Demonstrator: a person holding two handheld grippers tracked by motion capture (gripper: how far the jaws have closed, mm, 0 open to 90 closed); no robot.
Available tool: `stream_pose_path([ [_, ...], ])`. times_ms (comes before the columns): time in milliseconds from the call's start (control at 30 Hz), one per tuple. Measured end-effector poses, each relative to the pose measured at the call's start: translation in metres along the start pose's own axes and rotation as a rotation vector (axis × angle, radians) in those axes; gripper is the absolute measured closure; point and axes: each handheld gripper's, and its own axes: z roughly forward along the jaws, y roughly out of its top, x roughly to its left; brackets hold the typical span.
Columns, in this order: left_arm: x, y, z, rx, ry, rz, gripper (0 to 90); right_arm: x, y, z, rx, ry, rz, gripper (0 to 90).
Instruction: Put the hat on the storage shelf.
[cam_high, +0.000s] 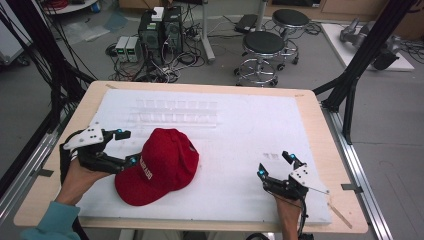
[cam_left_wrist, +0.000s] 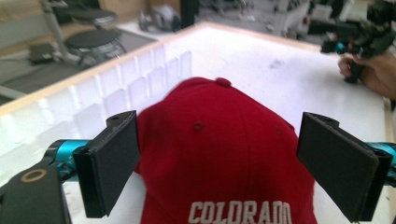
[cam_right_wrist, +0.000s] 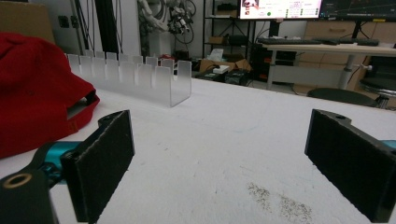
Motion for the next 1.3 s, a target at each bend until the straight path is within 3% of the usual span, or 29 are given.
stream_pose_path([
  [367, -0.008, 0.010, 0.033, 0.119, -0.019, 0.001, 12.7, 0.000, 0.000, -0.001, 0.000, 0.002, 0.010, 7.1],
  [467, -0.011, 0.007, 0.044, 0.158, 0.027, -0.001, 12.7, 0.000, 0.000, -0.001, -0.002, 0.002, 0.008, 7.1],
  [733, -0.014, 0.004, 0.056, 0.211, 0.076, 0.001, 12.7, 0.000, 0.000, -0.001, -0.003, 0.002, 0.008, 7.1],
  [1133, -0.015, -0.001, 0.072, 0.287, 0.103, -0.022, 12.7, 0.000, 0.000, -0.001, -0.002, 0.001, 0.006, 7.2],
  [1300, -0.016, -0.005, 0.083, 0.346, 0.102, -0.017, 12.9, 0.000, 0.000, -0.001, -0.005, 0.001, 0.003, 7.2],
])
